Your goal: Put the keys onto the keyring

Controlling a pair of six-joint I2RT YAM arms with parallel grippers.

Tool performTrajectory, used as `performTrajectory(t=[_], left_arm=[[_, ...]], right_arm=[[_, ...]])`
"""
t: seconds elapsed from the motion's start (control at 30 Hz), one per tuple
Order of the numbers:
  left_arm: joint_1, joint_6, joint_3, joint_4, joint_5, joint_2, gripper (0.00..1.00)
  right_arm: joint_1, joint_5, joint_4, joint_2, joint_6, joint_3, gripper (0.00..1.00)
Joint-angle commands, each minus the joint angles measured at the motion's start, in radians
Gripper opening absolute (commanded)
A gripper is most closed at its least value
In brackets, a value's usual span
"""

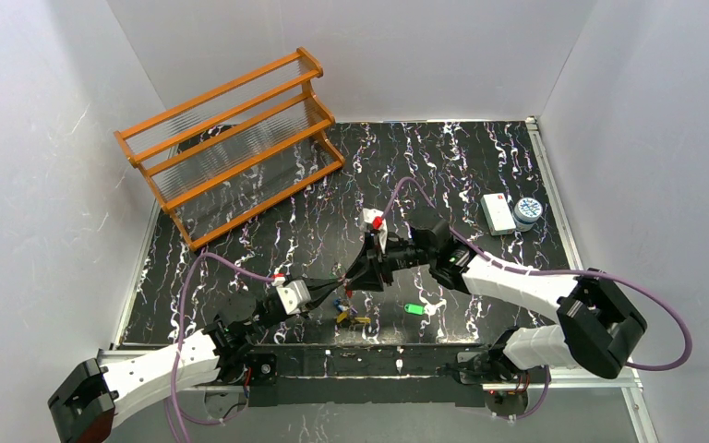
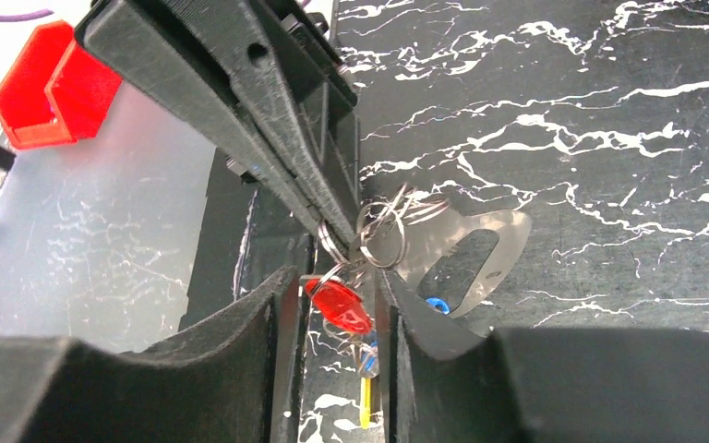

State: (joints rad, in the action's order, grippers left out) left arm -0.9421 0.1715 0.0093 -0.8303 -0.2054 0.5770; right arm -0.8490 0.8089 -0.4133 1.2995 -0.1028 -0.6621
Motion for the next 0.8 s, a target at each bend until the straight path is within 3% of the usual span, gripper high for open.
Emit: performTrajectory(t=[0.0,0.27,0.37,0.47,0.57,0.77], left_arm=[[0.0,0.006,-0.006,-0.062,-0.009,-0.005,0.0],[-0.001,0.014,-0.007,-0.062,-0.006,-0.012,0.0],[-0.001,0.017,-0.008,-0.062,-0.003,-0.015,0.0],[0.0,0.019,-0.007,-0.063,-0.003,-0.016,0.0],[-0.001,0.02,-0.007,-0.062,-0.002,-0.017,0.0],[-0.001,0.02,-0.008,-0.062,-0.005,-0.016,0.0]], right_arm=[[0.001,-0.049,-0.027,0.016,-0.058,-0.057,0.4],[0.0,-0.079,0.022,0.017,-0.031,-0.063,0.1],[0.001,-0.089,0.044,0.01,-0.016,-0.061,0.1],[0.004,-0.096,0.052,0.001,-0.008,-0.054,0.21],[0.006,-0.1,0.052,-0.01,-0.005,-0.045,0.24],[0.008,-0.082,0.051,0.003,-0.003,-0.042,0.01]])
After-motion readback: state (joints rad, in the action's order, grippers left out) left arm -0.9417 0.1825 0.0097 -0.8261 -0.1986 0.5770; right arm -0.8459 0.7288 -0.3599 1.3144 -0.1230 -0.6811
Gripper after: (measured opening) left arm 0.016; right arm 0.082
